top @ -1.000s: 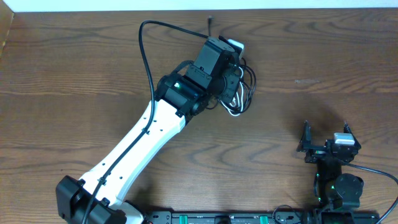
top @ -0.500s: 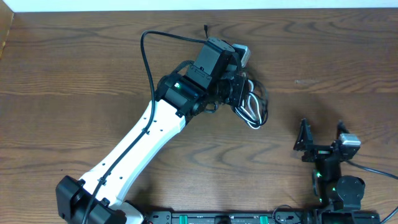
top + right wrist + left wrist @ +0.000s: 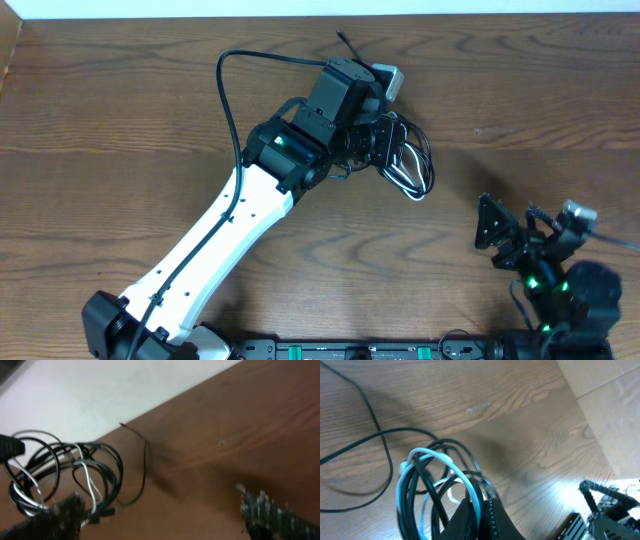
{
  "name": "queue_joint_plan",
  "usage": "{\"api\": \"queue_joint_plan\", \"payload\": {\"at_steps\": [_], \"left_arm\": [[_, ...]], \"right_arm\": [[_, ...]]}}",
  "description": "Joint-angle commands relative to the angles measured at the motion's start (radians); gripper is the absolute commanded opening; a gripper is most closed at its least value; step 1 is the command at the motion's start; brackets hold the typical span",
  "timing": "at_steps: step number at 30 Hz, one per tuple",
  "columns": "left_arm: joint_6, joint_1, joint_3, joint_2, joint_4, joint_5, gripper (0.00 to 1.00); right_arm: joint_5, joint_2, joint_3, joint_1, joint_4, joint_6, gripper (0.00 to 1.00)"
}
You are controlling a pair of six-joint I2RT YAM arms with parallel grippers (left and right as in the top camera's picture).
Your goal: Untangle cables
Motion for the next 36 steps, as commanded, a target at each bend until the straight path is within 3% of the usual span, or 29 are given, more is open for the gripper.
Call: {"api": "queue_joint_plan", "payload": {"at_steps": [1,5,8,14,17,28,36], "left_arm": [[-0.041,0.002,0.003,-0.027,0.013,0.010,0.07],[-0.135,0.015,0.003,-0.027,0.013,0.010,0.07],[-0.204,0.037,0.003,-0.027,0.014,0.010,0.08],[-0.296,0.091,0.003,-0.029,0.017,0.022,0.07],[-0.331,0.112,0.003,-0.029,0.031,0.034,0.07],[-0.335,0.126,0.003,-0.029,0.121,0.104,0.08],[-0.327,0.126,0.003,-0.029,0.126,0.134,0.07]], "right_arm": [[-0.060,0.152,0.145,0.005,-0.085,-0.056,0.99],[-0.158,0.334,0.276,0.005,-0.141,-0.056,0.99],[-0.248,0.428,0.299,0.005,-0.018,-0.038,0.99],[-0.428,0.547,0.299,0.005,0.105,0.171,0.99],[-0.436,0.597,0.299,0.007,0.121,0.308,0.89],[-0.566,0.754,0.299,0.044,0.125,0.565,0.86],[-0.565,0.780,0.299,0.079,0.139,0.822,0.69]]}}
